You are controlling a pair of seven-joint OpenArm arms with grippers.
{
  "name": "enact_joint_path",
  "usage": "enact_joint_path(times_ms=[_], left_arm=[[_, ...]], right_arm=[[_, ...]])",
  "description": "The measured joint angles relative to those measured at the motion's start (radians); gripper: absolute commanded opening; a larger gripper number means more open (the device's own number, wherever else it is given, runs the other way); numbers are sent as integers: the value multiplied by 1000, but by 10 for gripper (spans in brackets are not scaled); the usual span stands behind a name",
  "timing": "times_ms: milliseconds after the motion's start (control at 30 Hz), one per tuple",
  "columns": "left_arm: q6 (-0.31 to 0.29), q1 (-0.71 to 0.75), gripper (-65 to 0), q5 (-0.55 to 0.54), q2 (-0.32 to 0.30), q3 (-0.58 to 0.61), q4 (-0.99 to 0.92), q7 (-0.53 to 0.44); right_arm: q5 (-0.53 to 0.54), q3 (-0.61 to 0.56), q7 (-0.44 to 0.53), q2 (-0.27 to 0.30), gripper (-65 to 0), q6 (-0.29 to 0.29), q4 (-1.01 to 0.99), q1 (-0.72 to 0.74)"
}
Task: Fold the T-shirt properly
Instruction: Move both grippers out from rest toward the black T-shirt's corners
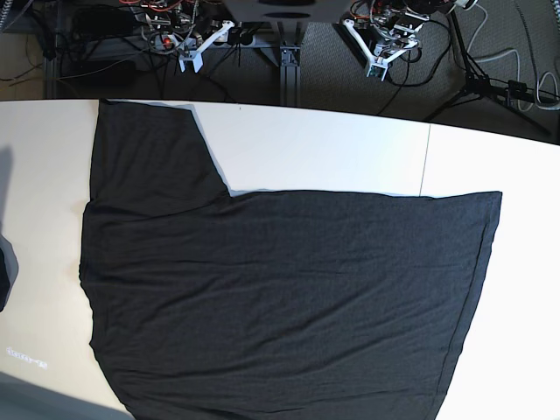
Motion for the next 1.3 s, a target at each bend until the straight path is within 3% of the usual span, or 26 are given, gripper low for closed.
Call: enact_joint_path(times_ms=[367, 800, 1067, 1200, 1300], left_arm=[[-2, 67, -493, 33, -59, 0, 66, -7], [-2, 89, -493, 72, -59, 0, 99, -8], [-2, 142, -493, 71, -61, 0, 121, -7], [-127, 200, -493, 73, -97, -10, 224, -4], [-280, 259, -493, 42, -134, -94, 335, -3]], right_arm=[[-3, -1, -2, 8, -312, -4, 113, -95], [-3, -1, -3, 8, -312, -5, 127, -108], [-5, -1, -3, 8, -312, -6, 245, -213], [-6, -1, -9, 10, -312, -6, 341, -294], [-2, -2, -10, 22, -312, 10, 422, -359]])
